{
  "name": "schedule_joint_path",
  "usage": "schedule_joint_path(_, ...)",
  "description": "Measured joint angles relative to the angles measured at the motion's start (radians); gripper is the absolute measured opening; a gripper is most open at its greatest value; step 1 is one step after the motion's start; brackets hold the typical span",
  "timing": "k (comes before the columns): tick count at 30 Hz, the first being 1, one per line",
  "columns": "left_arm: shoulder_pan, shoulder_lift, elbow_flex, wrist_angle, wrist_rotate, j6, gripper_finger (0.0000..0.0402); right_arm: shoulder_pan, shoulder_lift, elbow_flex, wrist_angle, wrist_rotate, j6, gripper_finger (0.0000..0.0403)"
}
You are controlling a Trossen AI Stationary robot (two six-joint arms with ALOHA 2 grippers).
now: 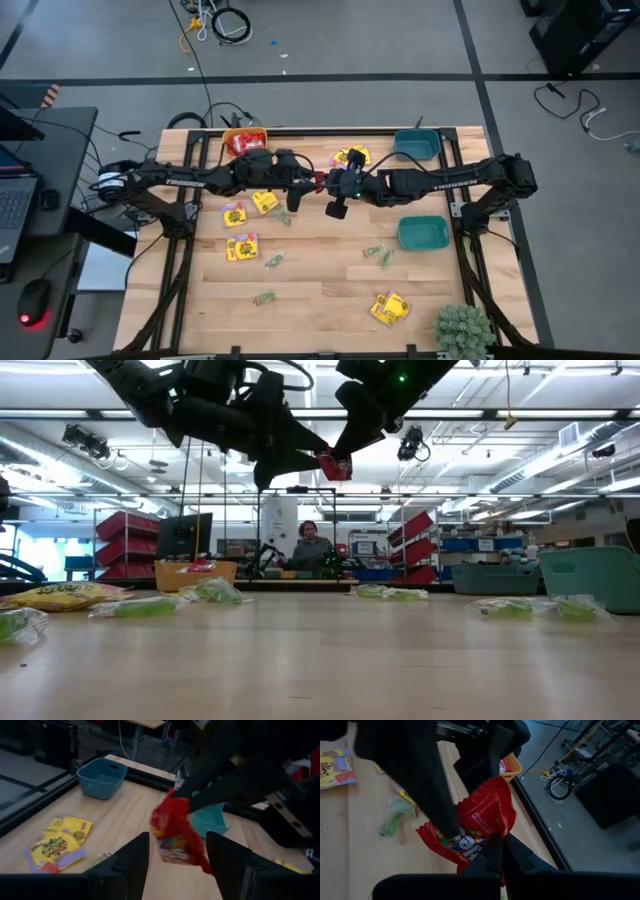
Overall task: Sort candy
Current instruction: Put the red candy into the yellow bin
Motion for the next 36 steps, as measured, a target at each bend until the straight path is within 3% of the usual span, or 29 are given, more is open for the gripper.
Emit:
schedule_joint_path(4, -0.001, 0.000, 0.004, -0.013, 0.000, 0.026, 0.0159, 0.000, 0.000, 0.000, 0.003, 0.000, -0.002, 0.0000)
schedule_joint_path(9, 0.004, -0.003, 0.004, -0.017, 0.015, 0.097, 0.0042, 0.002, 0.000, 0.000, 0.004, 0.000, 0.001, 0.0008)
schedule_joint_path(11, 0.017, -0.006, 0.004, -0.026, 0.018, 0.098, 0.0014, 0.004, 0.000, 0.000, 0.002, 0.003, 0.014, 0.0018)
schedule_joint_path(14, 0.042, -0.012, 0.004, -0.043, 0.025, 0.100, 0.0010, 0.009, -0.001, 0.000, 0.005, 0.016, 0.027, 0.0038)
schedule_joint_path(19, 0.099, -0.063, 0.007, -0.169, -0.003, 0.127, 0.0003, 0.029, -0.008, 0.000, -0.020, 0.143, 0.011, 0.0086)
schedule_joint_path(28, 0.280, -0.229, 0.003, -0.554, -0.204, 0.149, 0.0001, 0.020, -0.040, 0.000, -0.090, 0.201, 0.054, 0.0153)
schedule_joint_path(32, 0.407, -0.259, -0.045, -0.589, -0.204, 0.149, 0.0001, 0.015, -0.035, 0.000, -0.106, 0.201, 0.055, 0.0158)
schedule_joint_path(36, 0.564, -0.258, -0.116, -0.550, -0.131, 0.148, 0.0000, 0.015, -0.034, 0.000, -0.111, 0.200, 0.074, 0.0158)
